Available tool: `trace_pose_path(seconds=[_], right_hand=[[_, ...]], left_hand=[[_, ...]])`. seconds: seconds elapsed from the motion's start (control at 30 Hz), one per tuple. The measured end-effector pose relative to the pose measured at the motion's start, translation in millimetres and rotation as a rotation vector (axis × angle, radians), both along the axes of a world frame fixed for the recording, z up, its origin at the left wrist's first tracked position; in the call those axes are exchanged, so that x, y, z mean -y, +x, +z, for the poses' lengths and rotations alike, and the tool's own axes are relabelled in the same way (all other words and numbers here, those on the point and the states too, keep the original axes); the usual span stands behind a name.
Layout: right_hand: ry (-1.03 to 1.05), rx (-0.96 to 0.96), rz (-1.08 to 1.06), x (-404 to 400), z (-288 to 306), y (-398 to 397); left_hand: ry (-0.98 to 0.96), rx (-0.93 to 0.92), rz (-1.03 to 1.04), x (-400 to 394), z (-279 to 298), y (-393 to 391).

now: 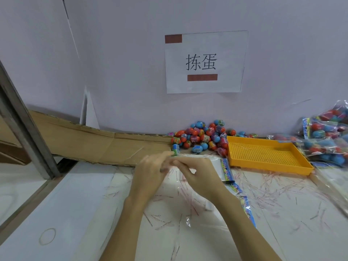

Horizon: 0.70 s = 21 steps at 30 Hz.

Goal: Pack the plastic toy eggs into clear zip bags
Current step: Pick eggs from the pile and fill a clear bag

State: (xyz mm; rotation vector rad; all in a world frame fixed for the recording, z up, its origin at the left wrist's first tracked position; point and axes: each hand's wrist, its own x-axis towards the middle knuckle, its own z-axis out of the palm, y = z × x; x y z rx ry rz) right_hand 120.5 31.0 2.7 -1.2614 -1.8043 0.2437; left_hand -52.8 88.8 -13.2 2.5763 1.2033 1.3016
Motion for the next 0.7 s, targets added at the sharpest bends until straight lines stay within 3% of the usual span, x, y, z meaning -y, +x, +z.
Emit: trace_pose_path(seconds=[0.2,0.43,0.57,0.7], right_hand=[[0.108,-0.113,-0.375,-12,-3,6],[-0.437,0.392,-0.49,-73,2,20],[-0.378,0.622,-0.588,-90,2,31],[-0.294,0.601,-0.619,-96,-5,32]], left_hand=[[-0.415,0.487,0.146,-5,6,-3],[-0.6,0.491,0.093,-11,-1,-1],[-0.656,0.533,0.04,-11,-2,-1],[-0.64,0.49,0.044,-9,-2,1]])
